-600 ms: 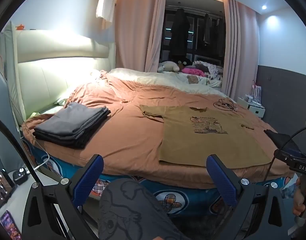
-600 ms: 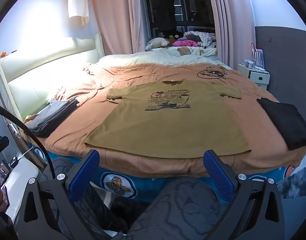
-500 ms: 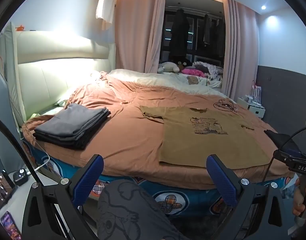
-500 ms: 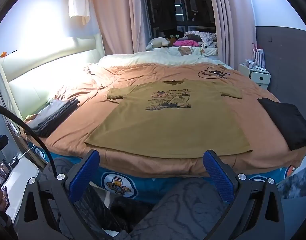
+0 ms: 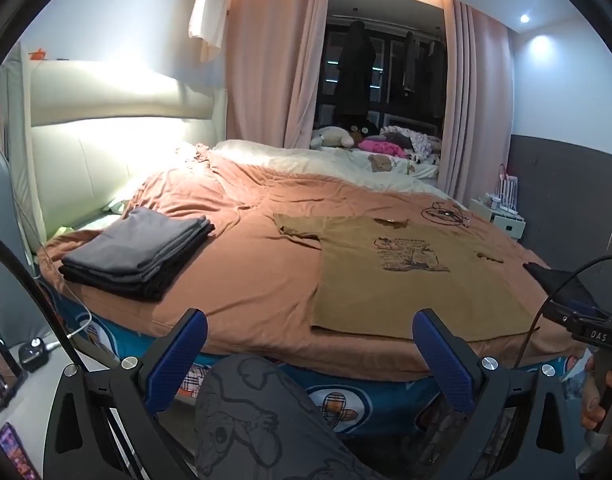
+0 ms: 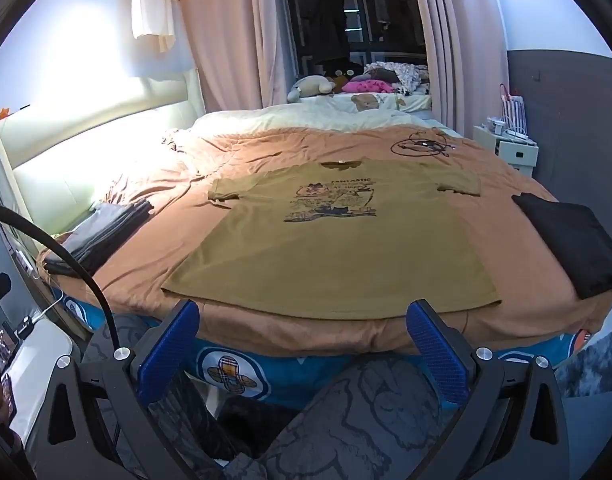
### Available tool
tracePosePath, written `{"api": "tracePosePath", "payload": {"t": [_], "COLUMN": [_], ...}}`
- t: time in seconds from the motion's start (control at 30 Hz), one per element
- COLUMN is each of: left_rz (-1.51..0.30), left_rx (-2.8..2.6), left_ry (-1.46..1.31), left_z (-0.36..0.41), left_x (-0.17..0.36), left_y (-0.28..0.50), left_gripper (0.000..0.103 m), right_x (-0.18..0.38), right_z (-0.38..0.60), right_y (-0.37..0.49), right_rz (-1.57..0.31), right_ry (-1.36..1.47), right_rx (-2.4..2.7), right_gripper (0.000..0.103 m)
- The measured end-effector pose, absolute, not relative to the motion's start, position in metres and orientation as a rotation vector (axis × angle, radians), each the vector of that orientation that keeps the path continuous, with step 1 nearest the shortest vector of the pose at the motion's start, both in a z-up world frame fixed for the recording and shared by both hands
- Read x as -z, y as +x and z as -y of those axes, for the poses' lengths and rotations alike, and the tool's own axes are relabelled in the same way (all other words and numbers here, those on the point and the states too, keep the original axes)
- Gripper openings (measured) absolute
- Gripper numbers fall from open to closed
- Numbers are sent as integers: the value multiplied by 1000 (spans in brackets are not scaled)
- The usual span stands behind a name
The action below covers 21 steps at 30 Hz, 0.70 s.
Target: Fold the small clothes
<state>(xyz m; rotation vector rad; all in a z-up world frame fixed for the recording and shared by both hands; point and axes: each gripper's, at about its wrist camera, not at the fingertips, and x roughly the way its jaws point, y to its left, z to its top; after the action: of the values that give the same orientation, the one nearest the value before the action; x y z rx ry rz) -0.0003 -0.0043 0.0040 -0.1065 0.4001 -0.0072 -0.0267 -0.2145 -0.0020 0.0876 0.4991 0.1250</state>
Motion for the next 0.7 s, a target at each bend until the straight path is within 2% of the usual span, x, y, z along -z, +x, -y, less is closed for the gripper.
{"api": "tracePosePath", "payload": {"t": [0.7], "left_rz": [-396], "left_rx": [27], "left_ry": [-109], "left_z": [10], "left_x": [3], "left_y": [1], "left_gripper": [103], "right_x": [4], "right_z": [220], "right_y": [-29], "right_rz": [-495], "right_ry": [96], "right_rx": [-110], "right_gripper": [103]}}
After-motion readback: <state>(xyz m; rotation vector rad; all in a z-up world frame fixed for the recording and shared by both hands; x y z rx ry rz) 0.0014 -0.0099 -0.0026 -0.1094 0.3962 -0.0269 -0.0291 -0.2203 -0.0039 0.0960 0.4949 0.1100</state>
